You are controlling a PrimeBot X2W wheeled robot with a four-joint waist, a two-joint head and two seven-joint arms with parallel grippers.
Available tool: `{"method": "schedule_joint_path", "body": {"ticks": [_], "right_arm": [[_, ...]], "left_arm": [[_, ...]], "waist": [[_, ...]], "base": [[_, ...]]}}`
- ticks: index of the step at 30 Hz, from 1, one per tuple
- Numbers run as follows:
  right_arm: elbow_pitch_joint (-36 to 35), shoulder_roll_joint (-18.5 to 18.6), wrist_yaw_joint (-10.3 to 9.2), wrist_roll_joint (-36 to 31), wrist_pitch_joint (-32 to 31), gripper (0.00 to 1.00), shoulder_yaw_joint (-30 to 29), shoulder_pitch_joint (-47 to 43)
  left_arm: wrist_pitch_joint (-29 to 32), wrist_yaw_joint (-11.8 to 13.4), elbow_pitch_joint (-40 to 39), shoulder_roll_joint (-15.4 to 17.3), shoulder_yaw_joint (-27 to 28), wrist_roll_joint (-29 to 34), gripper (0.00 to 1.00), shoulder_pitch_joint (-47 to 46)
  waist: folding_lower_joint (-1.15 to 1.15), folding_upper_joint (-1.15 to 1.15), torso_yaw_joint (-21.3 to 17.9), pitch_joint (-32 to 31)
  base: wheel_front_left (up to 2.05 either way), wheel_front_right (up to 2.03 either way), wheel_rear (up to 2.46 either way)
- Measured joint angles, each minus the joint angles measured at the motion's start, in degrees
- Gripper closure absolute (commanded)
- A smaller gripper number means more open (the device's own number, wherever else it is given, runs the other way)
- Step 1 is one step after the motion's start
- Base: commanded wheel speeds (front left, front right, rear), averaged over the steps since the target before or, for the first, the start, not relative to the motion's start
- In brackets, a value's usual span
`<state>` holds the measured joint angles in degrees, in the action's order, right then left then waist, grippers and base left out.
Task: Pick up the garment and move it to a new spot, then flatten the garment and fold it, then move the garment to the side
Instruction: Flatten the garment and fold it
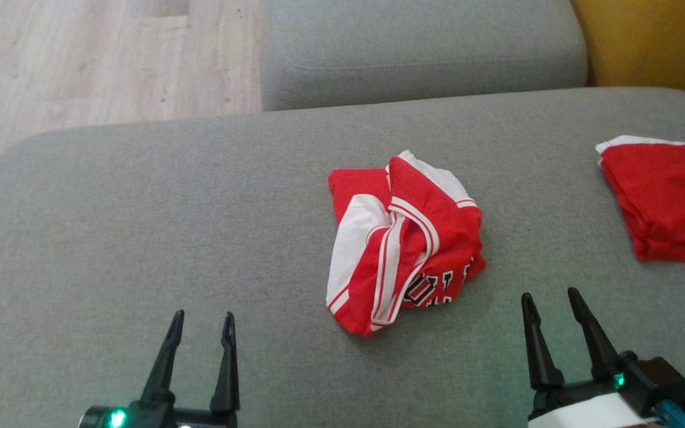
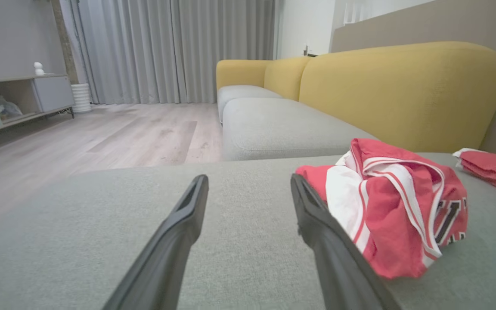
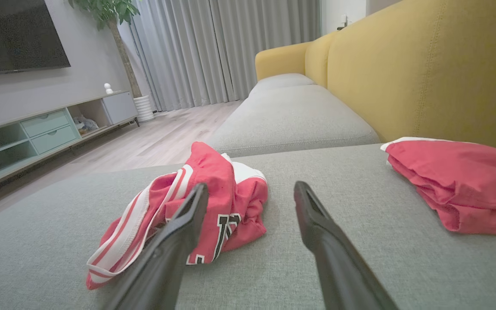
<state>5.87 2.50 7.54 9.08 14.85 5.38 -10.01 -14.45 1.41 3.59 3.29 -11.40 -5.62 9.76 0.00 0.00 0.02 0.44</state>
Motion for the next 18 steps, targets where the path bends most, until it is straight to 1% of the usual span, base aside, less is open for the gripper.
{"method": "schedule_joint_path", "body": {"ticks": [4, 7, 11, 14, 18], "right_arm": [[-0.3, 0.0, 0.00, 0.0, 0.0, 0.00, 0.9, 0.2], [-0.5, 0.0, 0.00, 0.0, 0.0, 0.00, 1.8, 1.4], [-0.6, 0.0, 0.00, 0.0, 0.0, 0.00, 2.9, 3.9], [-0.7, 0.0, 0.00, 0.1, 0.0, 0.00, 3.2, 4.7], [-1.0, 0.0, 0.00, 0.5, 0.0, 0.00, 3.4, 5.2]], "left_arm": [[0.0, -0.6, 1.1, 0.0, -0.3, 1.2, 0.00, -0.2], [0.0, -1.6, 2.4, 0.0, -1.1, 2.8, 0.00, -1.0], [0.0, -3.5, 6.4, 0.3, -2.7, 4.0, 0.00, -3.8], [0.0, -4.2, 8.3, 0.3, -3.5, 4.2, 0.00, -5.1], [0.0, -6.1, 11.7, 1.0, -6.2, 5.4, 0.00, -7.9]], "waist": [[0.00, 0.00, -1.5, 1.4], [0.00, 0.00, -3.0, 3.0], [0.01, 0.00, -5.3, 5.3], [0.01, 0.00, -6.6, 6.3], [0.01, 0.00, -9.0, 8.4]], "base": [[0.00, 0.00, 0.00], [0.00, 0.00, 0.00], [0.00, 0.00, 0.00], [0.00, 0.00, 0.00], [0.00, 0.00, 0.00]]}}
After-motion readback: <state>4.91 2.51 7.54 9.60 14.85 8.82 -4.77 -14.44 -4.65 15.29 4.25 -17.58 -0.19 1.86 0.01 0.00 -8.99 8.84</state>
